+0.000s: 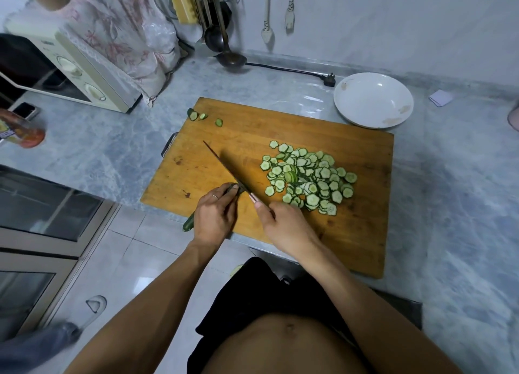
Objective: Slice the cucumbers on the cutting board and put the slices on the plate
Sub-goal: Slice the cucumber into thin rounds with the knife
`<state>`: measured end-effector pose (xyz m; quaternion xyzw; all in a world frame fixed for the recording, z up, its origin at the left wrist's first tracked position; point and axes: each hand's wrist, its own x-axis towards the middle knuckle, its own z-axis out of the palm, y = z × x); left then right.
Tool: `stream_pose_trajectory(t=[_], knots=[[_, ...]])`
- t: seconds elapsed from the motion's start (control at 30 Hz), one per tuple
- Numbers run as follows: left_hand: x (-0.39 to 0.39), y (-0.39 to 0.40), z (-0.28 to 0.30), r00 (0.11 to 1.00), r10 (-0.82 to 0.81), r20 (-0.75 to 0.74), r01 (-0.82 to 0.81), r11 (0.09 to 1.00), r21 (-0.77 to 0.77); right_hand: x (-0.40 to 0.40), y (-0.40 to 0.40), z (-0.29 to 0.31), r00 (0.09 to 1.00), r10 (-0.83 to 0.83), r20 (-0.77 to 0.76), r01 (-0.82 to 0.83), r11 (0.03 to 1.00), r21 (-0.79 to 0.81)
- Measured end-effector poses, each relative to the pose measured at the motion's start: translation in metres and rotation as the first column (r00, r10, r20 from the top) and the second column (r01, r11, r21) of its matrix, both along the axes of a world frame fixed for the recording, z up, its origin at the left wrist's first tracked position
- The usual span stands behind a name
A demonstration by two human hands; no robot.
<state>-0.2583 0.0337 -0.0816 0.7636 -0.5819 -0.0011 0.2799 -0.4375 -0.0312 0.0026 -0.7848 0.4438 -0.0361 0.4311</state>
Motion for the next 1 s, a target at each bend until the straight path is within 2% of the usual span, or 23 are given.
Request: stream_pose_trajectory(t=[0.1,0.17,0.27,0.3,0.37,0.4,0.47,0.53,0.6,0.77,0.9,1.0], knots=[[-0.003,-0.001,0.008,0.997,0.024,-0.072,-0.023,1.0,0.016,-0.011,-0.014,0.001,0.999,0.001,0.032,0.0,1.0,-0.006],[-0.006,-0.001,0.018,0.985,0.092,-0.148,-0.096,0.995,-0.021,-0.02,-0.02,0.004,0.999,0.025,0.035,-0.023,0.998,-0.059],[-0.012,-0.004,0.046,0.941,0.199,-0.273,-0.267,0.934,-0.239,-0.035,-0.031,0.012,0.995,0.095,0.003,-0.093,0.977,-0.193],[-0.015,-0.007,0.058,0.94,0.191,-0.281,-0.28,0.904,-0.323,-0.039,-0.036,0.014,0.992,0.122,-0.031,-0.125,0.961,-0.246],[-0.021,-0.013,0.078,0.966,0.109,-0.233,-0.199,0.89,-0.41,-0.046,-0.043,0.017,0.981,0.161,-0.111,-0.19,0.917,-0.35],[-0.023,-0.018,0.086,0.98,0.045,-0.195,-0.12,0.911,-0.394,-0.049,-0.046,0.017,0.972,0.176,-0.155,-0.224,0.893,-0.39],[-0.026,-0.029,0.095,0.98,-0.067,-0.188,0.024,0.975,-0.223,-0.056,-0.048,0.017,0.951,0.199,-0.236,-0.288,0.85,-0.441],[-0.028,-0.042,0.094,0.971,-0.074,-0.228,0.084,0.996,0.033,-0.063,-0.048,0.016,0.937,0.212,-0.276,-0.326,0.815,-0.479],[-0.03,-0.056,0.088,0.974,-0.035,-0.223,0.08,0.978,0.195,-0.069,-0.046,0.016,0.927,0.215,-0.307,-0.353,0.78,-0.516],[-0.034,-0.083,0.082,0.953,-0.087,-0.292,0.167,0.951,0.26,-0.082,-0.04,0.011,0.92,0.196,-0.34,-0.366,0.742,-0.562],[-0.035,-0.102,0.078,0.971,0.016,-0.239,0.061,0.949,0.309,-0.088,-0.035,0.006,0.927,0.186,-0.327,-0.351,0.738,-0.576],[-0.039,-0.102,0.082,0.97,0.02,-0.243,0.033,0.976,0.213,-0.093,-0.035,0.006,0.94,0.158,-0.301,-0.312,0.754,-0.578]])
